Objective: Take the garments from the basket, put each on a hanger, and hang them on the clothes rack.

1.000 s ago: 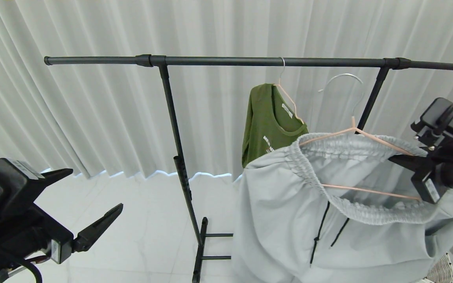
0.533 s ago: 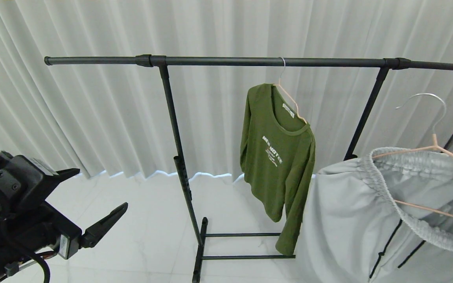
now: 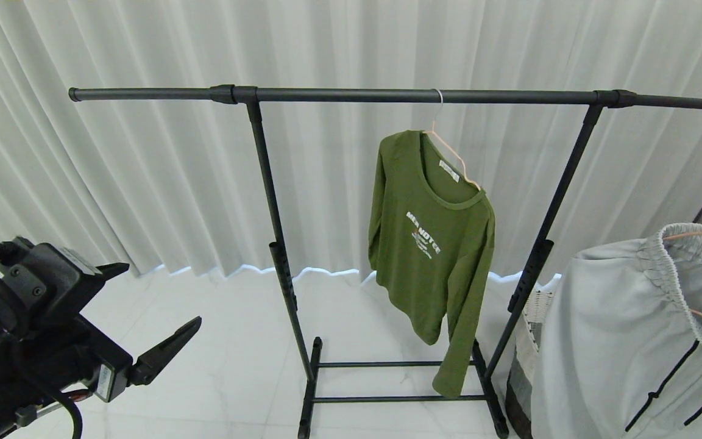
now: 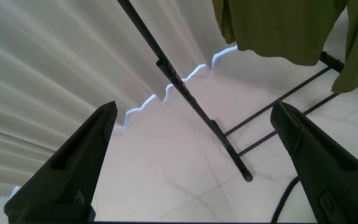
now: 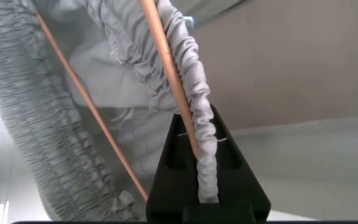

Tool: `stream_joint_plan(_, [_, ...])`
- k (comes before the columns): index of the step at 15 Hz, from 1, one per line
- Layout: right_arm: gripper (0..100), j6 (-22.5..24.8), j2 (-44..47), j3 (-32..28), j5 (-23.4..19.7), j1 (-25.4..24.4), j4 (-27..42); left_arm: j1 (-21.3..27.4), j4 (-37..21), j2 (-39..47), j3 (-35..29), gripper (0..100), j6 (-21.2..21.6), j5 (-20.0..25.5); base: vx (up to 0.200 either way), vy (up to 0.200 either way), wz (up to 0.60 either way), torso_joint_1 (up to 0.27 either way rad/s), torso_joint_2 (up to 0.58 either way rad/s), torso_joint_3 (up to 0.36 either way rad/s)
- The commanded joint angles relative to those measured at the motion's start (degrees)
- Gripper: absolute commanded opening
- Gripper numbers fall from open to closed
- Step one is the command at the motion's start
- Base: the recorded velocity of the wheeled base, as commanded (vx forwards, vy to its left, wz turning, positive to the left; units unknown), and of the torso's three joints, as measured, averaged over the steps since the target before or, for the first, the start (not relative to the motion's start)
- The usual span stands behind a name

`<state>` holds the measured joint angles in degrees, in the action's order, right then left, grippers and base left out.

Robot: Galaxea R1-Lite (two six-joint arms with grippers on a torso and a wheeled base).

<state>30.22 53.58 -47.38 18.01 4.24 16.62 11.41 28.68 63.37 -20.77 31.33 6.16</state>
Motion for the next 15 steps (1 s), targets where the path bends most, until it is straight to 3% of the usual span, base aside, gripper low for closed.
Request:
stream_joint_plan(1, [0,-2.1,0.6,-0.2,0.0,0.6,-0.5,0.0,0.1,0.5,-0.1,100,0.0,0.0,0.0,0.0,0.0,0.0,0.0,0.0])
stream_joint_plan(2, [0,-2.9,0.8,-0.2,0.0,0.6,-1.1,0.1,0.1,0.9,-0.1,100,-0.4,0.0,0.0,0.0,0.0,0.0,0.0,0.0])
stream_joint_plan(15, [0,-6.0,6.5,-0.1,-0.2,-2.1,-10.1,0.3,0.1,2.4,-1.9,100,-1.1,0.1,0.2,0.0,0.0,0.004,0.0,0.003])
